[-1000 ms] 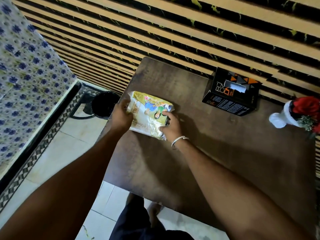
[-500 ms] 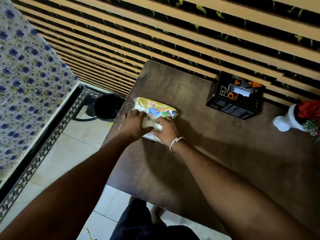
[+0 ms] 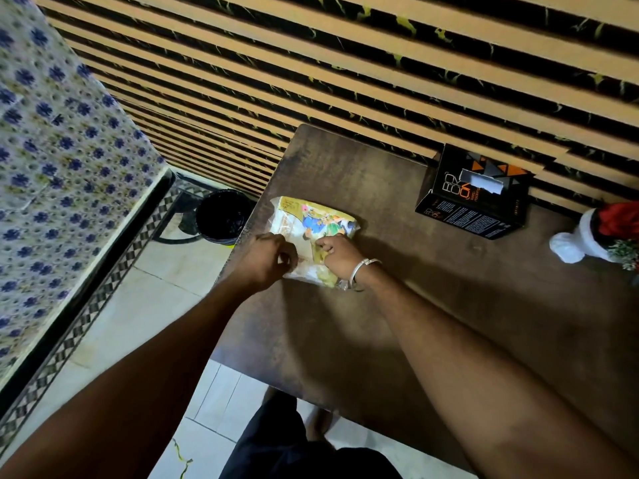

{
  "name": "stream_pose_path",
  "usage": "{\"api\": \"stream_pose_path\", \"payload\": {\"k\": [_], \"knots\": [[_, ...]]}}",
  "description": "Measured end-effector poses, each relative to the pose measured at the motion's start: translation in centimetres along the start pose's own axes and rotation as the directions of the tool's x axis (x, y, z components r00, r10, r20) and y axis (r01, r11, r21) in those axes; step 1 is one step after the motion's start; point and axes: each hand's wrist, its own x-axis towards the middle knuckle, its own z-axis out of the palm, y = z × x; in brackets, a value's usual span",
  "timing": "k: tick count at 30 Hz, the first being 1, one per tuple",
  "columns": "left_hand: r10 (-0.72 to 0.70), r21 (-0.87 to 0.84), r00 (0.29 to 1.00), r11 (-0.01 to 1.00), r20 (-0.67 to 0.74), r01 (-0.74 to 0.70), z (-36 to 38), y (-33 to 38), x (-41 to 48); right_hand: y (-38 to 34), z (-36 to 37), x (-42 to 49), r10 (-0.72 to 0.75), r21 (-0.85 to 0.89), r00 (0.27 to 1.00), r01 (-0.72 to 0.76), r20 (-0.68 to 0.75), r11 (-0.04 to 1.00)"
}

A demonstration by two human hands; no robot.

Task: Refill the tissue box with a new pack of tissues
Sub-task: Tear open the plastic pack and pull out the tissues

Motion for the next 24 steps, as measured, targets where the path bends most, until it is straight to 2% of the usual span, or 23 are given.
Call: {"api": "stream_pose_path", "payload": {"k": [5,9,13,16,20,24], "knots": [[-0.077,0.044,0.996,0.996,0.034,0.075,-0.3,-0.7,-2.9,-0.2,0.8,-1.7,-0.079,0.104,0.996,0.082,-0.037,0.991],[-0.095,0.097,0.995,0.991,0.013,0.093,-0.3,-0.8,-4.5,0.2,2.1,-3.1,-0.179,0.039,0.984,0.18,-0.02,0.983],[-0.085,0.043,0.996,0.995,-0.02,0.086,-0.4,-1.2,-6.2,0.4,3.0,-4.3,-0.27,-0.115,0.962,0.274,0.047,0.955],[-0.076,0.058,0.997,0.995,-0.026,0.078,-0.5,-1.4,-7.2,0.5,3.6,-5.0,-0.312,-0.101,0.95,0.312,0.017,0.945],[-0.077,0.095,0.997,0.992,-0.023,0.078,0.0,-1.7,-8.4,0.6,4.2,-5.6,-0.309,-0.096,0.951,0.309,0.02,0.946],[-0.085,0.074,0.995,0.993,-0.058,0.09,0.7,-1.6,-9.0,0.9,4.9,-5.9,-0.211,0.033,0.975,0.214,-0.069,0.976]]}}
